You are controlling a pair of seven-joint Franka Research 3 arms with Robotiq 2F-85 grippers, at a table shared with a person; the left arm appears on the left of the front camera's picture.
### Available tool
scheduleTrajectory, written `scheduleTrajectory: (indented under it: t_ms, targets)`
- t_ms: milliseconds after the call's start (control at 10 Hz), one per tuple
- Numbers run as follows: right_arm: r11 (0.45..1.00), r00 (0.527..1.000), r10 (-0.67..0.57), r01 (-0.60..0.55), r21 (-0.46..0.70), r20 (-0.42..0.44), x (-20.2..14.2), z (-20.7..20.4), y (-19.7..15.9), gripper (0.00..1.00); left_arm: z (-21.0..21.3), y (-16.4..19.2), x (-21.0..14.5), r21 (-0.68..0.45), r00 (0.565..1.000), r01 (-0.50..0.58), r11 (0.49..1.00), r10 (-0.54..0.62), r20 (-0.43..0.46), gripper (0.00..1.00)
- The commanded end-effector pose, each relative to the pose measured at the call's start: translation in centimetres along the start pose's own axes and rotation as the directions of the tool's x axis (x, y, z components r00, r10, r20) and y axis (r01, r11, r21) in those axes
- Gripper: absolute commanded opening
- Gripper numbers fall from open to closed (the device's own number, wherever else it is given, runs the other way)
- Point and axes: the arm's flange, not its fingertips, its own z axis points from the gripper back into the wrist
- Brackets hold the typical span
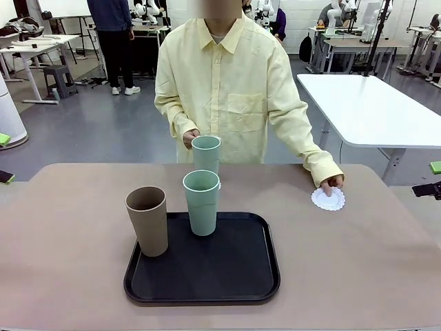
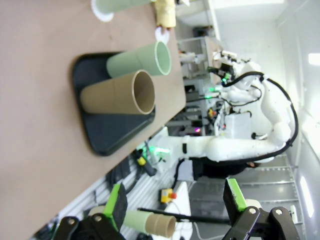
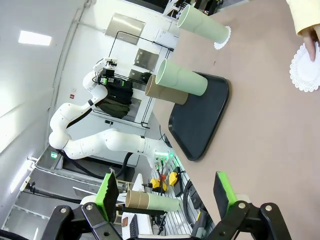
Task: Place coasters on the table and set cups on them.
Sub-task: Take one Reusable plastic cup from the Flat Tray and place it on a coaster set by the human.
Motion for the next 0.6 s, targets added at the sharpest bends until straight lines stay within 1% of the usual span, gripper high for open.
scheduleTrajectory:
  t_ms: [0, 500]
  targets:
    - [1.000, 1.000, -0.003, 0.003, -0.001, -0.002, -0.03, 0.06, 0.02, 1.00, 0.02, 0.04, -0.12, -0.009, 1.000, 0.019, 1.000, -0.019, -0.005, 1.00]
    - [1.000, 1.000, -0.003, 0.003, -0.001, -0.002, -0.03, 0.06, 0.02, 1.00, 0.02, 0.04, -0.12, -0.009, 1.000, 0.019, 1.000, -0.019, -0.005, 1.00]
